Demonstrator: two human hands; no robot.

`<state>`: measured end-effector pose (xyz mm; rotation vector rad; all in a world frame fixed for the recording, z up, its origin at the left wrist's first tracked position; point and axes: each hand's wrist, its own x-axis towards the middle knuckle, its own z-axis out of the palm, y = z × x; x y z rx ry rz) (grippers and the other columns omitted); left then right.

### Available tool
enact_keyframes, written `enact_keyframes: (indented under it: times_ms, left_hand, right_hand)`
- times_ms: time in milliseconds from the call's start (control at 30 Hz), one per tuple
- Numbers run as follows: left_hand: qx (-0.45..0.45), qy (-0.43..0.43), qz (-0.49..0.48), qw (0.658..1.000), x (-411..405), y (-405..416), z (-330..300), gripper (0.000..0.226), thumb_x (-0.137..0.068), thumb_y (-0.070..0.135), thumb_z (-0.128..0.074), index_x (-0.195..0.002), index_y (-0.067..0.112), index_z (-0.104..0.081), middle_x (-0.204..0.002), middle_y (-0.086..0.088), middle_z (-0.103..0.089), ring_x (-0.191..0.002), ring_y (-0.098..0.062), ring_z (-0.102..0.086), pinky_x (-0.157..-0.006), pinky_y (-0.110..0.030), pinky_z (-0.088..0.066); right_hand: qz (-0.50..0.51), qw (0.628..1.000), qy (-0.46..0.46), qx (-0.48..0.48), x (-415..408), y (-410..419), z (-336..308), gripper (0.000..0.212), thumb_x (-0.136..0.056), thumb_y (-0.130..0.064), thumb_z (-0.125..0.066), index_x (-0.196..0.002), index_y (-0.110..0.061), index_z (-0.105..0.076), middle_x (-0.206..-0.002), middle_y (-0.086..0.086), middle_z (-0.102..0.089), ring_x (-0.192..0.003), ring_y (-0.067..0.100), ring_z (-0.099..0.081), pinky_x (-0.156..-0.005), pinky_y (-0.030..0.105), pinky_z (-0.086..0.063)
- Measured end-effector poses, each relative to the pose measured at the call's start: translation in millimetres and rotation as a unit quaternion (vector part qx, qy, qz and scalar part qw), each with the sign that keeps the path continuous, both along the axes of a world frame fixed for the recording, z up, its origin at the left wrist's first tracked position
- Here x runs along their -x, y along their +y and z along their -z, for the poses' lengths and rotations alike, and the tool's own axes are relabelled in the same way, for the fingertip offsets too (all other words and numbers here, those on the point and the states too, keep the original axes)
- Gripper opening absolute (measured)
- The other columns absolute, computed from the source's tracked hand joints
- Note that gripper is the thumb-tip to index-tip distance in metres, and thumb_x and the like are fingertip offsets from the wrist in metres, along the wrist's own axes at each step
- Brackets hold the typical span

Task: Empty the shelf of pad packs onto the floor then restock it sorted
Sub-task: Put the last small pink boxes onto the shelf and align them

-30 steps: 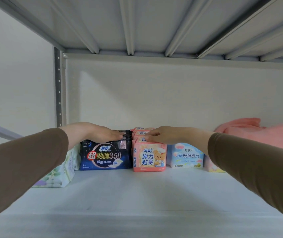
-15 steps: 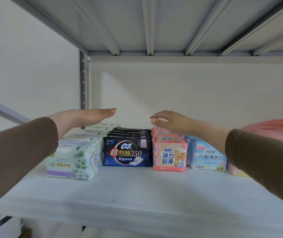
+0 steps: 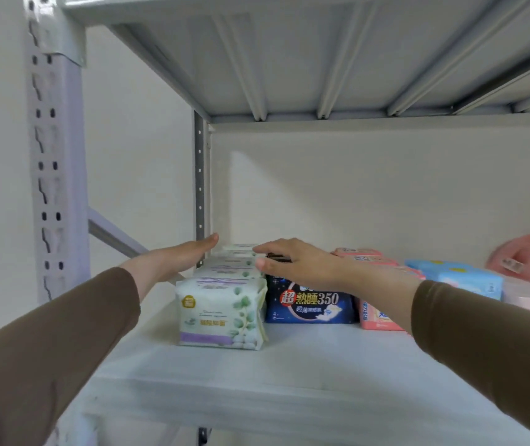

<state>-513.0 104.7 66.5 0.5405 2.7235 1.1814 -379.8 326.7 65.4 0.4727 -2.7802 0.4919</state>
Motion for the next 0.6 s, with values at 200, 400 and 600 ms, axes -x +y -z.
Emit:
enact_keyframes:
  times_ms: [200, 400, 600]
  left_hand:
    - [-0.08, -0.053, 0.025, 0.995, 24, -4, 19, 0.088, -0.089, 0.078, -0.021, -0.148, 0.016, -0.04, -0.143, -0.002, -0.053, -0.131, -0.021, -0.05, -0.112, -0.038, -0.036]
    - [-0.132, -0.08, 0.046, 0.987, 25, 5, 24, 0.062, -0.096, 0.069, -0.023, -0.101, 0.021, -0.062, -0.072, 0.008, -0.075, -0.068, -0.008, -0.073, -0.057, -0.018, -0.052]
    - [-0.109, -0.088, 0.052, 0.989, 25, 8, 22, 0.064, -0.096, 0.071, -0.021, -0.1, 0.021, -0.062, -0.078, 0.004, -0.077, -0.073, -0.012, -0.075, -0.058, -0.019, -0.053]
  right_hand:
    - [0.011, 0.998, -0.041, -0.048, 2, -27, 13, 0.071, -0.091, -0.073, -0.033, -0.151, -0.033, -0.037, -0.158, -0.009, -0.032, -0.147, 0.011, -0.025, -0.123, 0.043, -0.014]
    - [0.035, 0.996, -0.061, -0.055, -5, -37, 11, 0.06, -0.098, -0.063, -0.032, -0.149, -0.032, -0.04, -0.157, -0.011, -0.035, -0.145, 0.01, -0.027, -0.123, 0.047, -0.009]
    - [0.039, 0.996, -0.058, -0.063, -5, -39, 9, 0.056, -0.097, -0.064, -0.033, -0.141, -0.033, -0.05, -0.146, -0.01, -0.049, -0.135, 0.011, -0.041, -0.119, 0.047, -0.019]
